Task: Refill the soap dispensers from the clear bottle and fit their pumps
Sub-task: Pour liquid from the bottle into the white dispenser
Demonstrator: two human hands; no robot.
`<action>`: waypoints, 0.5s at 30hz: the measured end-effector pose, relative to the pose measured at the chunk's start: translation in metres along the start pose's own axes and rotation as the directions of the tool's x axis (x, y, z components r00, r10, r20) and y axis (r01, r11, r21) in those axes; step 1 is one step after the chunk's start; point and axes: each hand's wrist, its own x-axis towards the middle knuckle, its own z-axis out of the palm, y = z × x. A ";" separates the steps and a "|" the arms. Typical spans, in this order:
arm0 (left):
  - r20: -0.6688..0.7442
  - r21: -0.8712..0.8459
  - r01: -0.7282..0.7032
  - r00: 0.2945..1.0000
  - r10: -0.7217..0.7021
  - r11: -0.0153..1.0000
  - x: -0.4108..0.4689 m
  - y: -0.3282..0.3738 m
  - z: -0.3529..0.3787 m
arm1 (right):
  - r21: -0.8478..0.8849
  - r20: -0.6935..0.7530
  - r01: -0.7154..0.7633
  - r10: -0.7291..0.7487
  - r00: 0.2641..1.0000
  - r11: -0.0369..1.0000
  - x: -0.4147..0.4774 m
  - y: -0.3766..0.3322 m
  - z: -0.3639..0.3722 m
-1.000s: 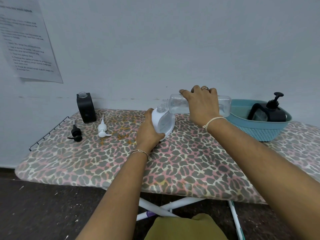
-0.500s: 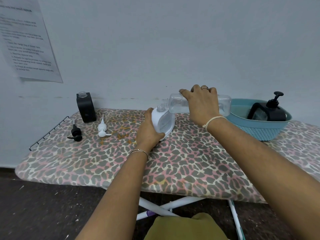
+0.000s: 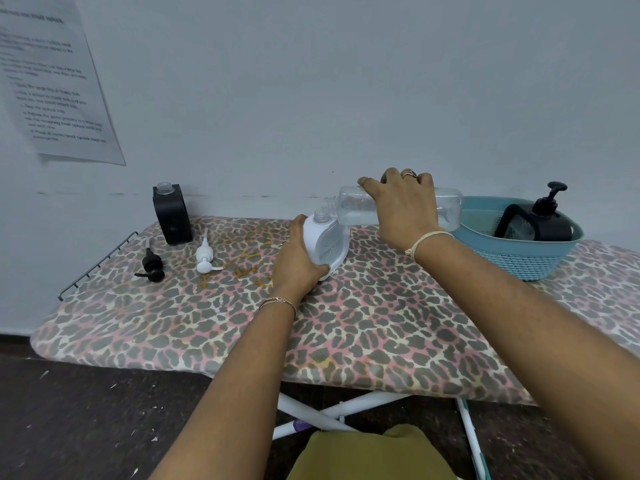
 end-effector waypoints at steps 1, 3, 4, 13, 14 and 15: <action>0.001 0.000 0.002 1.000 -0.002 1.000 0.000 0.000 0.000 | -0.001 0.000 0.000 0.000 1.000 1.000 0.000 0.000 0.000; 0.002 -0.003 0.001 1.000 -0.001 1.000 0.000 0.000 0.000 | -0.002 0.004 0.003 -0.003 1.000 1.000 0.000 0.000 0.000; 0.003 -0.005 0.001 1.000 -0.001 1.000 0.000 0.000 0.000 | -0.003 0.007 0.003 -0.003 1.000 1.000 0.000 0.000 0.000; 0.000 -0.004 -0.004 1.000 0.004 1.000 0.000 0.000 0.000 | -0.009 0.009 0.006 -0.006 1.000 1.000 0.001 0.000 0.000; -0.001 -0.005 -0.004 1.000 0.004 1.000 0.000 0.000 0.001 | -0.011 0.009 0.007 -0.007 1.000 1.000 0.001 0.000 0.000; -0.001 -0.006 -0.004 1.000 0.004 1.000 0.000 0.000 0.000 | -0.013 0.009 0.008 -0.007 1.000 1.000 0.001 0.000 0.000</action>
